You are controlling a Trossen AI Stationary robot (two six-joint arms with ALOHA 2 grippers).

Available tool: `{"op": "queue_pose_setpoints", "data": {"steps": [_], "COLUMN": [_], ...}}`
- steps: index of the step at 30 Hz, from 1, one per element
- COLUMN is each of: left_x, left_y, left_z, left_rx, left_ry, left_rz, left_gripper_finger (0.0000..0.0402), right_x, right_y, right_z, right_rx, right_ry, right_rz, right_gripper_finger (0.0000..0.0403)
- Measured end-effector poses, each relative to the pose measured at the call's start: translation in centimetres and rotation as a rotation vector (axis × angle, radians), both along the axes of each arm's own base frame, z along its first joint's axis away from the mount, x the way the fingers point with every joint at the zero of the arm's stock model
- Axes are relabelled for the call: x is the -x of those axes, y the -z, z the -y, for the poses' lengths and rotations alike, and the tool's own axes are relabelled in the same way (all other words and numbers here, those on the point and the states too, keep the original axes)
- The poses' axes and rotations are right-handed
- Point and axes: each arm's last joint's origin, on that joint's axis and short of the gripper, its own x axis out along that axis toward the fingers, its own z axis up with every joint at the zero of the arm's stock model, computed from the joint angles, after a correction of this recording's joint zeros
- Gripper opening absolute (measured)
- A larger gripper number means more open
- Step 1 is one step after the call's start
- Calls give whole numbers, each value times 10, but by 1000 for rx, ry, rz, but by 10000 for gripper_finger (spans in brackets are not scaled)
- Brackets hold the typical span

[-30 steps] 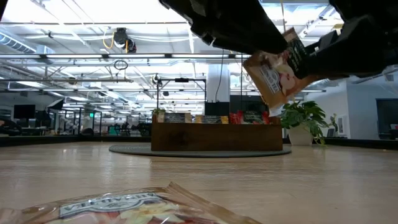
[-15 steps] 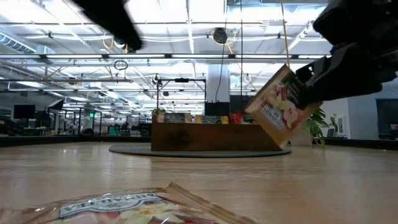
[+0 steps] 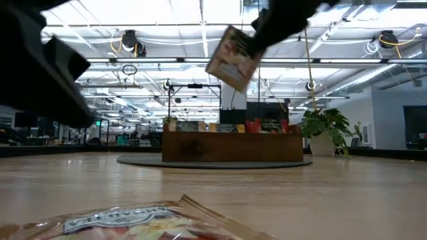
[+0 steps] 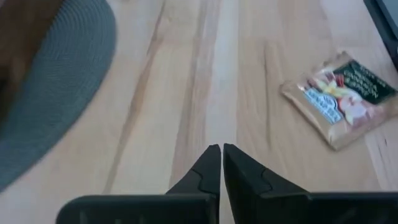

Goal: Pick & Place Tea
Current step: Put the brown tea bag into the left section of the wooden organizer

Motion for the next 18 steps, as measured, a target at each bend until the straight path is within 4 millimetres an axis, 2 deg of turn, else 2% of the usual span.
{"op": "queue_pose_setpoints", "data": {"steps": [3, 8, 13, 18], "left_x": [2, 2, 2, 3], "left_y": [4, 4, 4, 3], "left_z": [-2, -2, -2, 0], "left_rx": [4, -18, -22, -9], "left_ry": [12, 33, 40, 44], "left_rz": [-11, -11, -11, -1], "left_gripper_finger": [20, 5, 14, 42], "right_x": [-18, -58, -95, -112], "right_y": [-16, -23, -5, 18], "right_z": [21, 58, 80, 80], "right_rx": [60, 13, 53, 74], "right_ry": [47, 46, 39, 4], "right_rz": [-59, -174, -324, -390], "right_gripper_finger": [0, 0, 0, 0]}}
